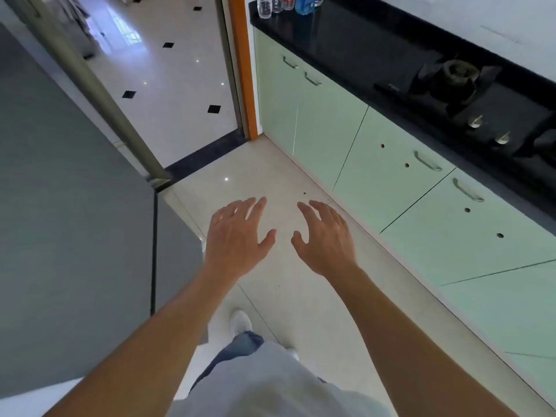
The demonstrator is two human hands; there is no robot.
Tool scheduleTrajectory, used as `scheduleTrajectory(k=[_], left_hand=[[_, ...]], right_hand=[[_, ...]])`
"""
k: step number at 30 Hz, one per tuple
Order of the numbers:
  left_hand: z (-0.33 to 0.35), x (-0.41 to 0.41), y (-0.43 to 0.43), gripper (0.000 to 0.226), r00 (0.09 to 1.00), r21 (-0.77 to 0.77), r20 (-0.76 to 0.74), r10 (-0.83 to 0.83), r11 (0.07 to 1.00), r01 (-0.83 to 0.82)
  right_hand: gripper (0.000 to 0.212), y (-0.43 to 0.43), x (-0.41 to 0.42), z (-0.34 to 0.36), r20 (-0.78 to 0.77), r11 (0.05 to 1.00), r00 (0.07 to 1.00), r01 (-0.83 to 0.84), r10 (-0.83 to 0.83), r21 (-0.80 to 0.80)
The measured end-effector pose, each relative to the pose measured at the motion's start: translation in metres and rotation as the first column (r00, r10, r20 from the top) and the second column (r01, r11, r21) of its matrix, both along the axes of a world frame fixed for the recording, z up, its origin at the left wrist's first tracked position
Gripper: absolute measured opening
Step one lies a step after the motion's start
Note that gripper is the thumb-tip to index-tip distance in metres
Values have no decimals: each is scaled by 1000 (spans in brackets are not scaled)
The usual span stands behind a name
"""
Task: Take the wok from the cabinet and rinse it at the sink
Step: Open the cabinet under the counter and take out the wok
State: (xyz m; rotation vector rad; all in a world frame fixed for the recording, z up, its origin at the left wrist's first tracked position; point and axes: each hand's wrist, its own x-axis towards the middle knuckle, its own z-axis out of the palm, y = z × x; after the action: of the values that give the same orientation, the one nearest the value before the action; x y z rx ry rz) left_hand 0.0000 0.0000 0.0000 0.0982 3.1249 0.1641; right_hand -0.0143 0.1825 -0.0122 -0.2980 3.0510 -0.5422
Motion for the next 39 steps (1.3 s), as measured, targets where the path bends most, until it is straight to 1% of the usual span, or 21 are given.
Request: scheduleTrajectory(k=[2,7,14,17,22,28,33,39], left_hand=[[-2,-17,-7,67,1000,31,0,15,999,-15],[-15,-75,-31,68,1000,26,-16,21,999,-21],[-22,-184,-86,68,1000,36,18,-4,999,4],[-20,-234,-111,68,1000,39,18,-14,999,13],[-23,-299,-136,68,998,40,36,-47,998,46],[-37,-356,-148,69,996,62,54,-70,996,67],[-42,-418,-151,70,995,65,52,-80,995,77],[-34,-510,-151,68,997,67,28,-74,995,72]], right_hand=[[58,-7,-18,-1,9,1000,1000,1,-1,-19],[58,-29,-77,-9,0,1000,1000,-7,7,11],[59,-83,-186,-7,25,999,999,24,-25,43],[59,-108,-234,-3,11,998,999,53,-54,28],[58,-136,-290,-2,24,996,996,88,-89,26],[59,-147,-346,-10,87,992,989,115,-119,49],[62,-150,-407,-17,126,992,986,98,-108,82],[64,-145,-501,-15,104,996,992,62,-69,69]])
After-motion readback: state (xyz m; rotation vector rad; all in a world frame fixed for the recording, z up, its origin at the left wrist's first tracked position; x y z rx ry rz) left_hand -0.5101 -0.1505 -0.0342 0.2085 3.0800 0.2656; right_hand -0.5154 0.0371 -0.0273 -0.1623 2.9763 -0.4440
